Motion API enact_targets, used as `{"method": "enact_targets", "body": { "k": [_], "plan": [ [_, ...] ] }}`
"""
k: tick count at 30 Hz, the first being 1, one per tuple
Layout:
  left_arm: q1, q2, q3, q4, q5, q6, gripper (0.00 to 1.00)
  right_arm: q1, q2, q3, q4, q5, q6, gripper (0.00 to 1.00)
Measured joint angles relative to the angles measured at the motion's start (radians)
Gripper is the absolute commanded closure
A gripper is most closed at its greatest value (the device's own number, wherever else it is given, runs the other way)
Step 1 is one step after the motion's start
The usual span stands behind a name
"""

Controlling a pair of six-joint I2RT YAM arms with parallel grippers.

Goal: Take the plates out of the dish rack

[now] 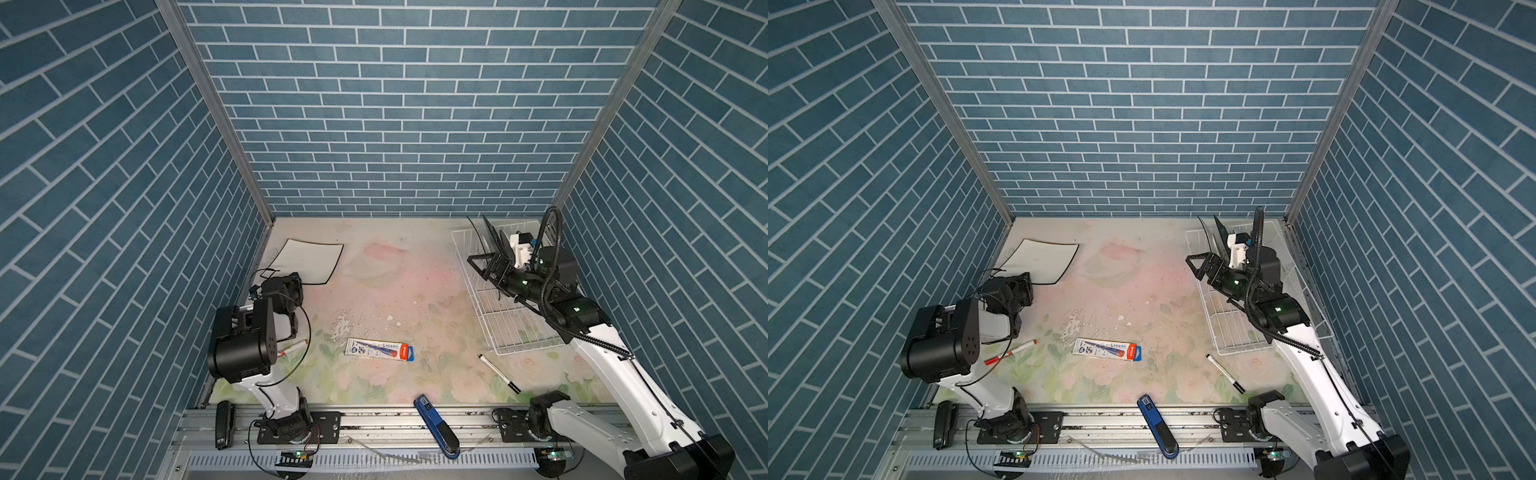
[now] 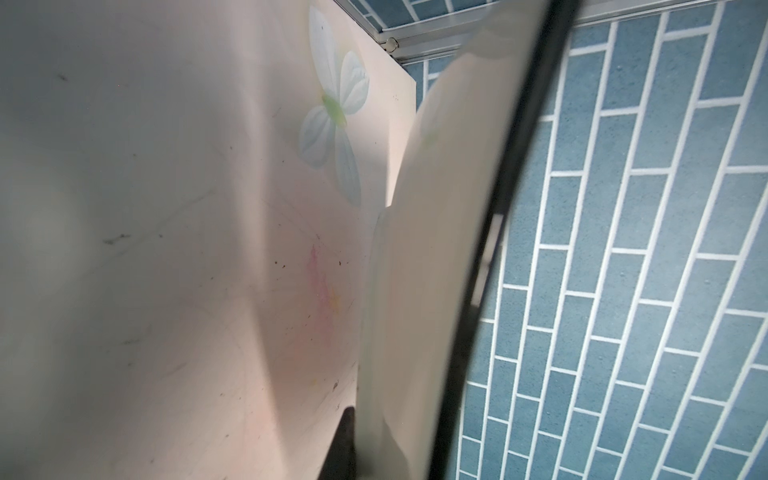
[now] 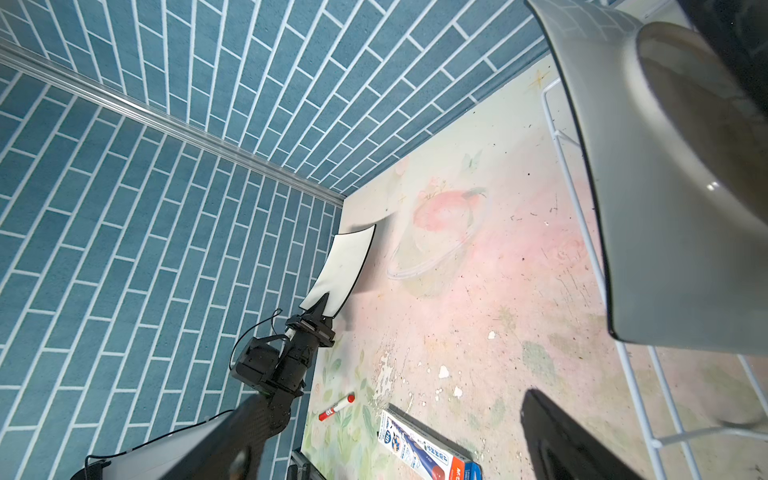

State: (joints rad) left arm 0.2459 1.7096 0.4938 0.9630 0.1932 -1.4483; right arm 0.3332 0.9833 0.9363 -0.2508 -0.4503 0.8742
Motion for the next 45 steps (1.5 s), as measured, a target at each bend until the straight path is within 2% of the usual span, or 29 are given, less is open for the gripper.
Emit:
{"method": "enact_targets", "body": {
  "k": [32,37,43,45],
  "plan": [
    [0.001,0.048,0.001,-0.017,-0.043,0.006,0.99,0.0,0.029,0.0,-0.003,-0.018,0.0,0.04],
    [0.001,0.049,0.001,-0.017,-0.043,0.008,0.83,0.0,0.029,0.0,-0.003,-0.018,0.0,0.05],
    [0.001,0.048,0.007,0.009,-0.045,0.006,0.56,0.0,0.029,0.0,-0.003,-0.018,0.0,0.05],
    [0.001,0.047,0.01,0.006,-0.046,0.005,0.51,0.0,0.029,0.0,-0.003,-0.018,0.0,0.04]
  ]
}}
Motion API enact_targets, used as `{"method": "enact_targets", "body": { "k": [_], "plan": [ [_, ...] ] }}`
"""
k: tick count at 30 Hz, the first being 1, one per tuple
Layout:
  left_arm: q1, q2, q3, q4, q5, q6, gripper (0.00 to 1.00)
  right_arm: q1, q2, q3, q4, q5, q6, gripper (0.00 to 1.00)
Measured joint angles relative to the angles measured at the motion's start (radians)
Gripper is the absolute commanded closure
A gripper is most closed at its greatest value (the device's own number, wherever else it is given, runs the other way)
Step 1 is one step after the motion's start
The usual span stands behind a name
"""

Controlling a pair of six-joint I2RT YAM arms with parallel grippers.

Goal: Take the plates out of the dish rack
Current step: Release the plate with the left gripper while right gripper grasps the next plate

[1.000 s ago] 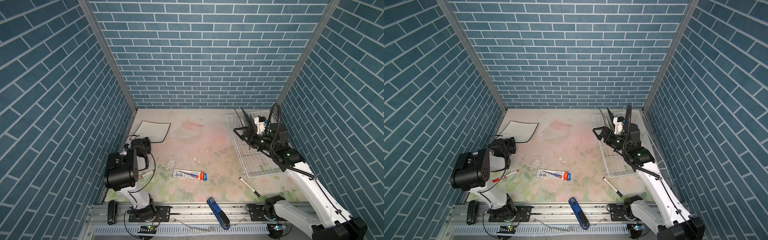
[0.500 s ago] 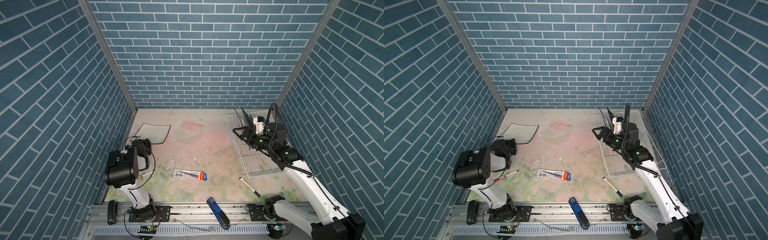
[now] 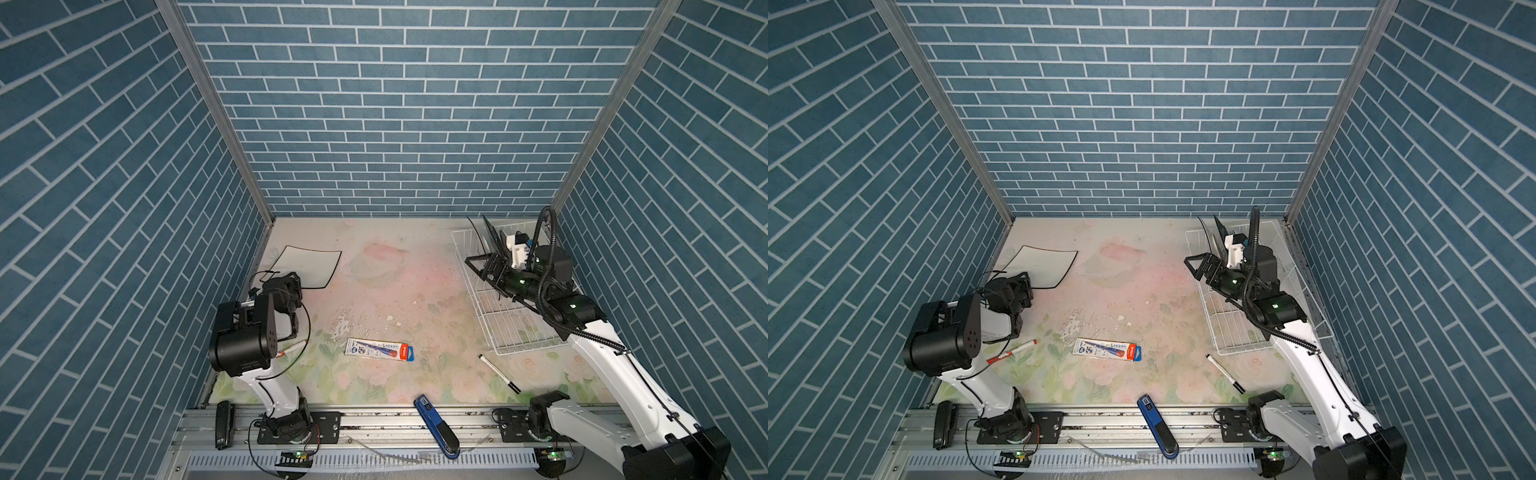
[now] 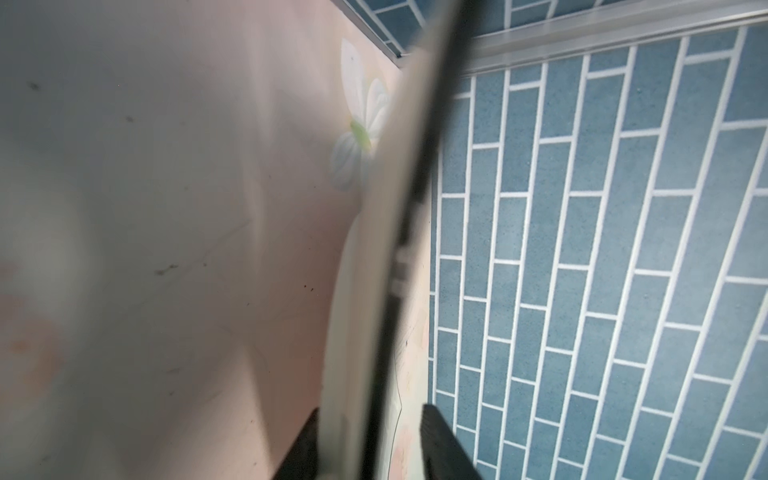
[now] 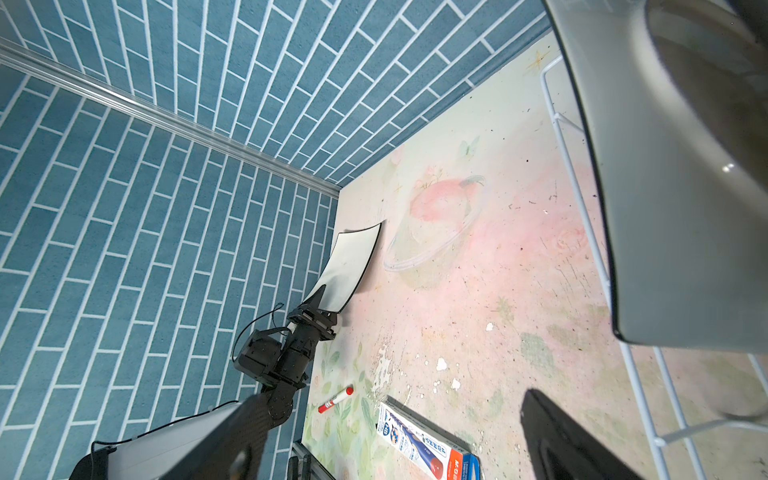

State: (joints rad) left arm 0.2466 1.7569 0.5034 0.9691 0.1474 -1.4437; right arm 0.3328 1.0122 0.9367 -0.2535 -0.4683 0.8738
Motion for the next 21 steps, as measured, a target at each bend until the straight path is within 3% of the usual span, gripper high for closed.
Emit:
{"method": "enact_targets", "body": {
  "k": [6,21],
  "plan": [
    [0.0,-0.02,0.008,-0.042,0.008,0.01,0.34,0.0,0.0,0.0,0.0,-0.002,0.0,0.04],
    [0.0,-0.079,0.031,-0.243,0.027,0.04,0.24,0.0,0.0,0.0,0.0,-0.01,0.0,0.04]
  ]
}}
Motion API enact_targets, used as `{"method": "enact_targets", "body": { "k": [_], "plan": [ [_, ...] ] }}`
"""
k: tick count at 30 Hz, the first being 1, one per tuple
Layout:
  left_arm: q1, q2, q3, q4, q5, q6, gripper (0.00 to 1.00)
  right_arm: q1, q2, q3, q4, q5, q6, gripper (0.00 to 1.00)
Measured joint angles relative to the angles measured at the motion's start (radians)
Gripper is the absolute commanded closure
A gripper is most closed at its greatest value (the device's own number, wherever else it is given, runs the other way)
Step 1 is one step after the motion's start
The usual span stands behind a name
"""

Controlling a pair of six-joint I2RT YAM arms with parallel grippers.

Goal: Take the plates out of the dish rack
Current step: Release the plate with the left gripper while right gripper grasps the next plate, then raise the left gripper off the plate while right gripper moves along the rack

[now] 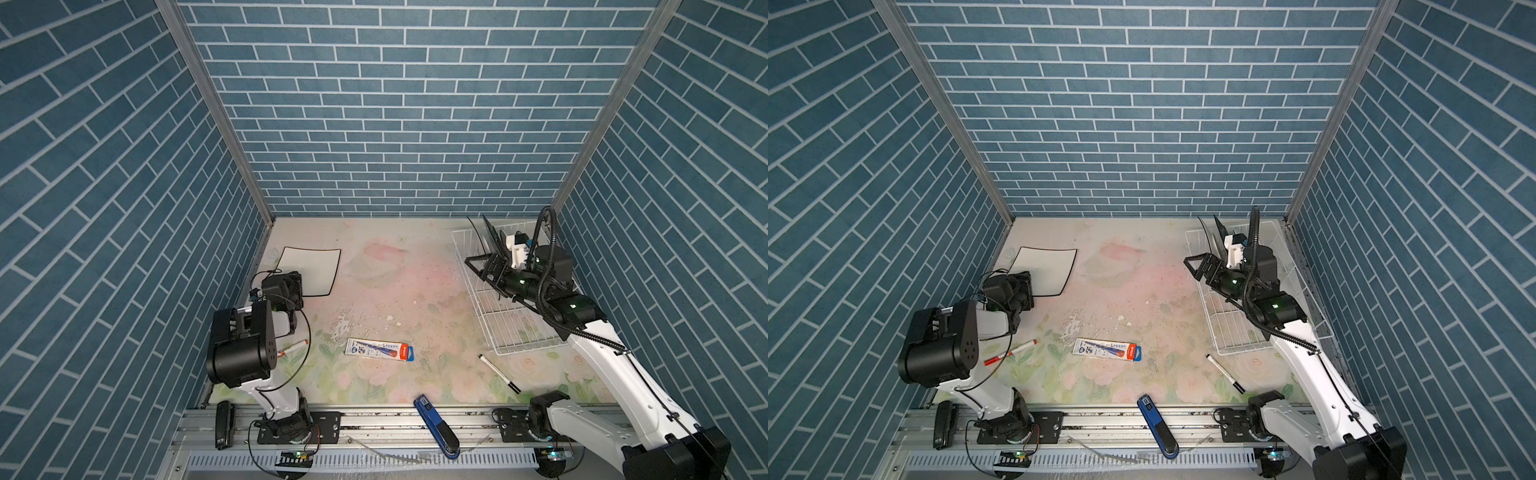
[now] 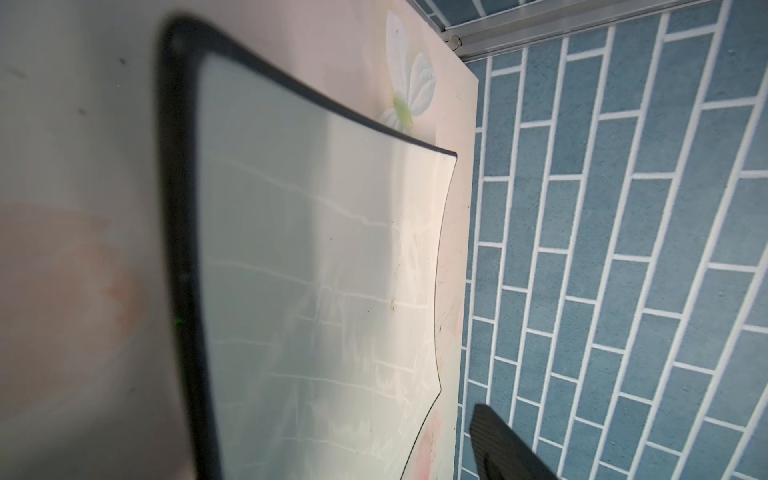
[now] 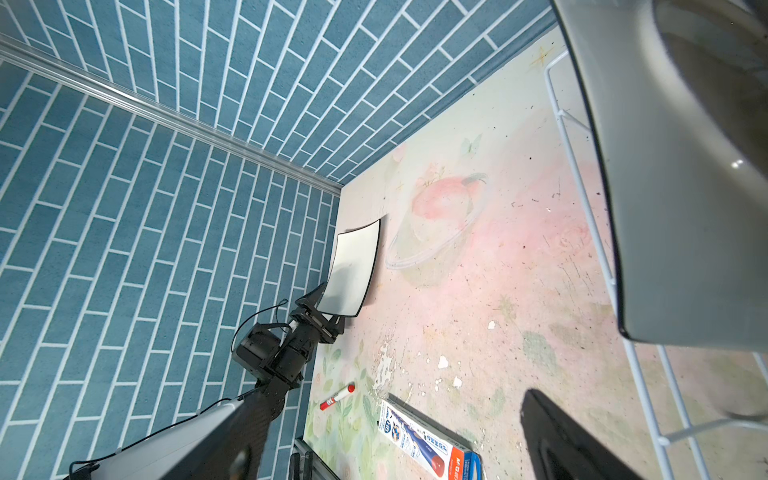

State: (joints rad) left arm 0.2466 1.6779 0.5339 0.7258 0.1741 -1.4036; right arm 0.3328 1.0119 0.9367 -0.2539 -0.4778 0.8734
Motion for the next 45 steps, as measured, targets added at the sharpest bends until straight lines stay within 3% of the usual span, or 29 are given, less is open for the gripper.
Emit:
{"method": "enact_targets", "body": {
  "k": [23,36,45],
  "plan": [
    [-0.003,-0.085,-0.013,-0.163,0.01,0.078,0.07,0.0,-0.048,0.0,-0.032,0.003,-0.016,0.04],
    [-0.005,-0.369,-0.082,-0.34,0.0,0.175,0.07,0.0,-0.034,0.059,-0.217,0.09,-0.124,0.05],
    [-0.034,-0.579,-0.084,-0.536,0.068,0.33,0.07,0.007,-0.018,0.203,-0.421,0.209,-0.203,0.06]
  ]
}}
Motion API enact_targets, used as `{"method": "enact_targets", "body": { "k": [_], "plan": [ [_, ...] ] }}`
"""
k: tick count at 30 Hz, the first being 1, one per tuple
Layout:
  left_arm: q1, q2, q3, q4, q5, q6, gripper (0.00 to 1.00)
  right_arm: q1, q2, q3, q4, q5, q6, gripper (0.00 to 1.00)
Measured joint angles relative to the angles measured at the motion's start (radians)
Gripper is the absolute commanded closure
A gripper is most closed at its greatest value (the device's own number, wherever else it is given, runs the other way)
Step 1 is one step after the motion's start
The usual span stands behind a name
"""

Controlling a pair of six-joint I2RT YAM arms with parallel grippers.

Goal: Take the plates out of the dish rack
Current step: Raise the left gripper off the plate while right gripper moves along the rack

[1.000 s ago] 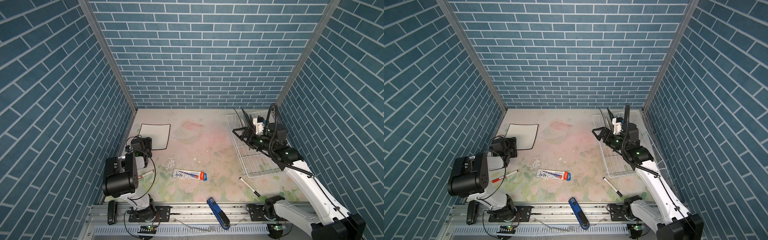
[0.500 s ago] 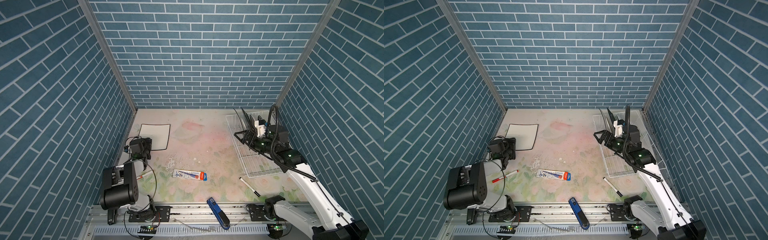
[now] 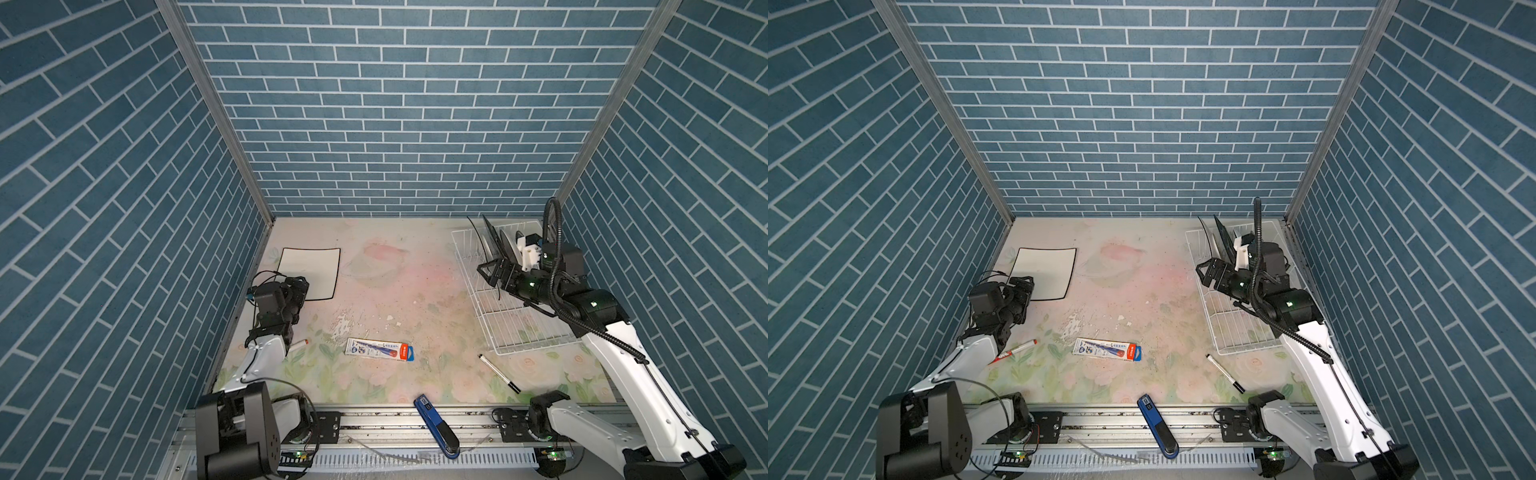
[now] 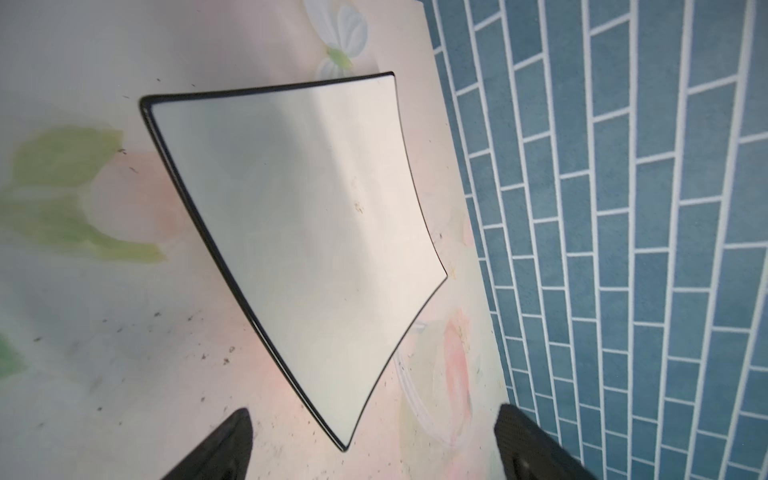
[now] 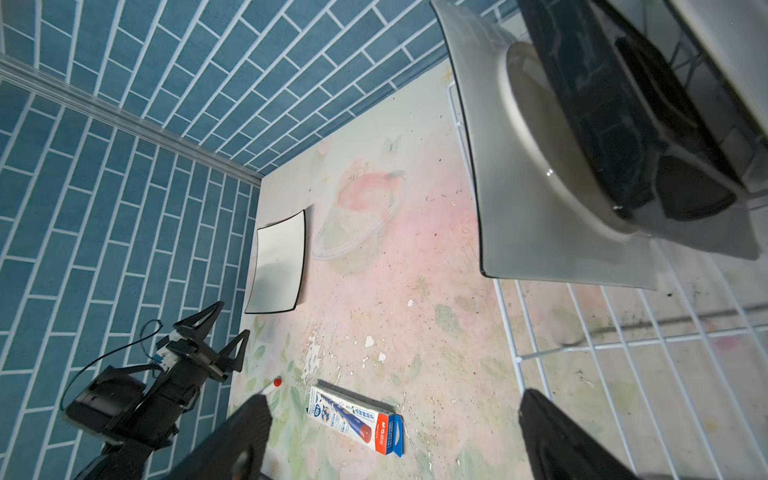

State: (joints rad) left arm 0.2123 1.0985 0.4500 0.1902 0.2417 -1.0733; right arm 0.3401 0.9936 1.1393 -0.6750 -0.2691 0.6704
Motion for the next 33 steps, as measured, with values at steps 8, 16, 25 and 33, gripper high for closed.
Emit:
{"method": "enact_targets", "body": {
  "k": [8,16,25,33],
  "plan": [
    [-0.077,-0.184,0.05,-0.228,0.08,0.131,0.07,0.035,0.031,0.066,-0.148,0.111,-0.064,0.08],
    [-0.344,-0.321,0.078,-0.382,-0.012,0.174,0.07,0.13,0.167,0.24,-0.261,0.232,-0.09,0.08],
    [-0.385,-0.276,0.181,-0.426,-0.034,0.27,0.07,0.233,0.442,0.524,-0.475,0.494,-0.128,0.06],
    [-0.388,-0.212,0.17,-0.379,0.026,0.301,0.07,0.246,0.647,0.768,-0.683,0.705,-0.139,0.06]
  ]
}}
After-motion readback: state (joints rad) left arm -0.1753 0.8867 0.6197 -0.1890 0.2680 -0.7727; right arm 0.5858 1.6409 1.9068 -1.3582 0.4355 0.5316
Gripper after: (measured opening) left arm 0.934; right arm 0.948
